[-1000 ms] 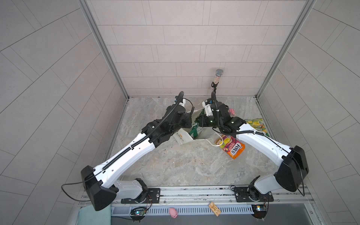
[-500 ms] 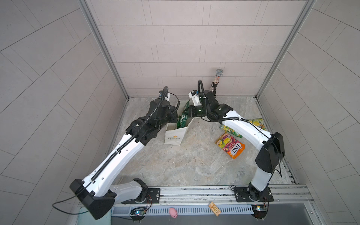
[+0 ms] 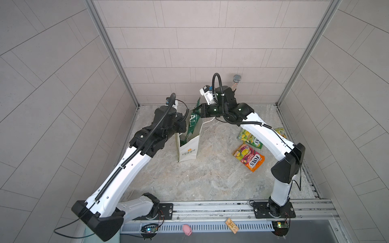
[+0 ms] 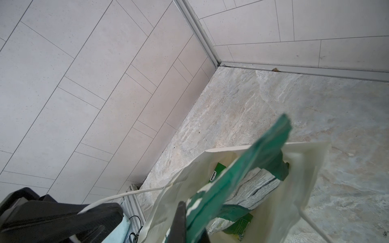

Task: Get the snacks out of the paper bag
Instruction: 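Carry the green REAL bag farther from the robot toward the microphone stand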

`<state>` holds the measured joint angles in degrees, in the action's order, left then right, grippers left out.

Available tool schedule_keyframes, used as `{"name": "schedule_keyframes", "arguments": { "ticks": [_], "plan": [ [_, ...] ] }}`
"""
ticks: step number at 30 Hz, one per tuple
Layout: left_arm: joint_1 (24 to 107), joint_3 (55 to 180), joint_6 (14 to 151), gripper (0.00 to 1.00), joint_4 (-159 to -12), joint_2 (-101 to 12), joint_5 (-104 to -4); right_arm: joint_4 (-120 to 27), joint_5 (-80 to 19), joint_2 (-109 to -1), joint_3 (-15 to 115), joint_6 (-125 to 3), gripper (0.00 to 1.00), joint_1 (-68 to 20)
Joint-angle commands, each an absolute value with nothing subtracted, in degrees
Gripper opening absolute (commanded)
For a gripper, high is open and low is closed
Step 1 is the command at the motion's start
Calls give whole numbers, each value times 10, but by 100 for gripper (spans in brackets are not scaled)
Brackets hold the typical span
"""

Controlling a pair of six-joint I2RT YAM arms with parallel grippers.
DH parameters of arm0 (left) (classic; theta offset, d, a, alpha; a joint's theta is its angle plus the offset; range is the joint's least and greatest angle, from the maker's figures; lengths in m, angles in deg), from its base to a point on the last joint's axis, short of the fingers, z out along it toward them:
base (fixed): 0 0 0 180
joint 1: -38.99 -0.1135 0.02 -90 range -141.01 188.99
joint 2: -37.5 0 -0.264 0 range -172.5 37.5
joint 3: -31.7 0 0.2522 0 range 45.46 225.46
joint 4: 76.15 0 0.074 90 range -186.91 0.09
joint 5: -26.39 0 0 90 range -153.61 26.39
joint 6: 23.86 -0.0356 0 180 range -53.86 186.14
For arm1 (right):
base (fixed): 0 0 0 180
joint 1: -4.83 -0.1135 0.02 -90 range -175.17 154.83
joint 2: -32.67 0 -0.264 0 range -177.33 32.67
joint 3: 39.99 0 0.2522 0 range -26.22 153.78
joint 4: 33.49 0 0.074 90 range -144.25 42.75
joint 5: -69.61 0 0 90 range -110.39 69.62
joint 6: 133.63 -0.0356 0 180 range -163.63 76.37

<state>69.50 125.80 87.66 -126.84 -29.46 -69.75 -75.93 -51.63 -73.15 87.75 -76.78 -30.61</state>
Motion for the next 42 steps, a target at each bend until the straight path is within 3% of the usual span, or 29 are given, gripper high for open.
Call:
{"name": "schedule_keyframes", "arguments": {
  "ticks": [1, 12, 25, 34, 42],
  "plan": [
    [694, 1257, 876, 0, -1260, -277, -702, -755, -529, -690, 904, -750, 0, -302],
    [692, 1231, 873, 0, -1257, -268, -717, -693, -515, -608, 918, -768, 0, -265],
    [691, 1221, 868, 0, -1249, -261, -731, -662, -424, -568, 957, -822, 0, -175],
    [691, 1222, 871, 0, -1248, -249, -735, -691, -401, -499, 786, -816, 0, -71],
    [690, 1213, 869, 0, -1250, -234, -759, -687, -423, -472, 656, -795, 0, -56]
  ]
}}
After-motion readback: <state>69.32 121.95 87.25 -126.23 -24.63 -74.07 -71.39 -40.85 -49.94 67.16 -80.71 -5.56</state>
